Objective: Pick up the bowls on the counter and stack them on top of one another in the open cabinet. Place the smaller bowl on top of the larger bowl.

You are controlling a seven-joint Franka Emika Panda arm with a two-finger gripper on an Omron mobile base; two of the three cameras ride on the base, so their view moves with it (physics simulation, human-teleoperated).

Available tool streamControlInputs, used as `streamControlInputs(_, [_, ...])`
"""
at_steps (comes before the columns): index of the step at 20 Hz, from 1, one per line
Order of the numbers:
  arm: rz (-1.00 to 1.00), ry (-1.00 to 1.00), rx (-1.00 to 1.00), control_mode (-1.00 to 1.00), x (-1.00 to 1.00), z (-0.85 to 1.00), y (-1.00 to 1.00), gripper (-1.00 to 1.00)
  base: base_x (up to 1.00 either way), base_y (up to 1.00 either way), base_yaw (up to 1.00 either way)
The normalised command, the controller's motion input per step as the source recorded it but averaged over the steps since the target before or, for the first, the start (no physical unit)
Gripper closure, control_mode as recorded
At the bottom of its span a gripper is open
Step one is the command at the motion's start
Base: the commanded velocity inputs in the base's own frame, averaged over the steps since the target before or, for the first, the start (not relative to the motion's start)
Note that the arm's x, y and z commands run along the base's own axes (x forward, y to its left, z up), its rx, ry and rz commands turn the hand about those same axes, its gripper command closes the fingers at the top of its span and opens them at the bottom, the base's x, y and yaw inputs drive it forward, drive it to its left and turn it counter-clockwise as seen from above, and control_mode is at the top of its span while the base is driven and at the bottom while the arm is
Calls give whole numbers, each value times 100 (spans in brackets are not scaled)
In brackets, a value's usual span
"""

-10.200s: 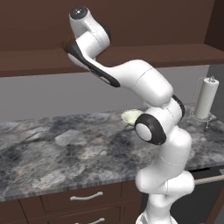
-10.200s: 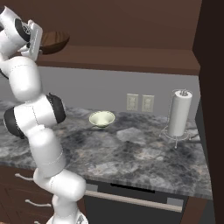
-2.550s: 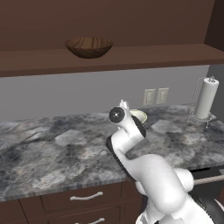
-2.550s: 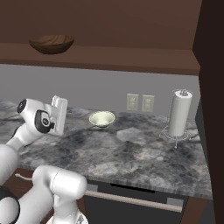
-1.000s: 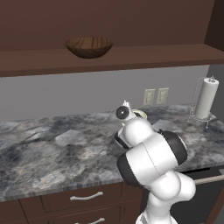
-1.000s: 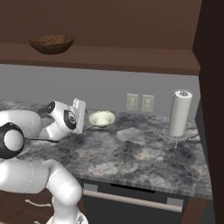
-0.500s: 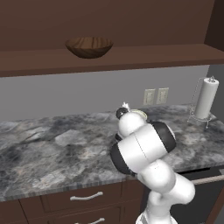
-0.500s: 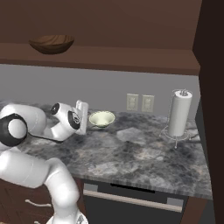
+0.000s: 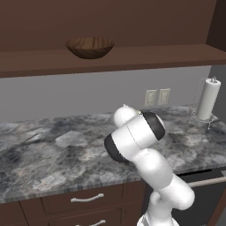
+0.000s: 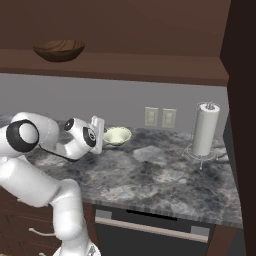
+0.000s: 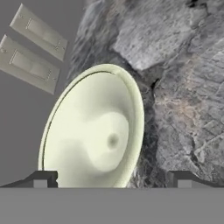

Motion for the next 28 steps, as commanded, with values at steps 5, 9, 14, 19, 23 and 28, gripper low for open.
streamControlInputs(5, [-1,-4,0,-100,32,-30,10,-100,0,0,0])
streamControlInputs(9, [0,-3,1,-100,29,-38,2,-100,0,0,0])
streamControlInputs(14, [-1,-1,1,-100,32,-30,0,-100,0,0,0])
streamControlInputs(19, [-2,-2,1,-100,27,-19,0,-100,0,0,0])
streamControlInputs(23, [-3,-3,3,-100,12,-24,-6,100,0,0,0])
streamControlInputs(28, [-4,-3,6,-100,0,-17,-21,100,0,0,0])
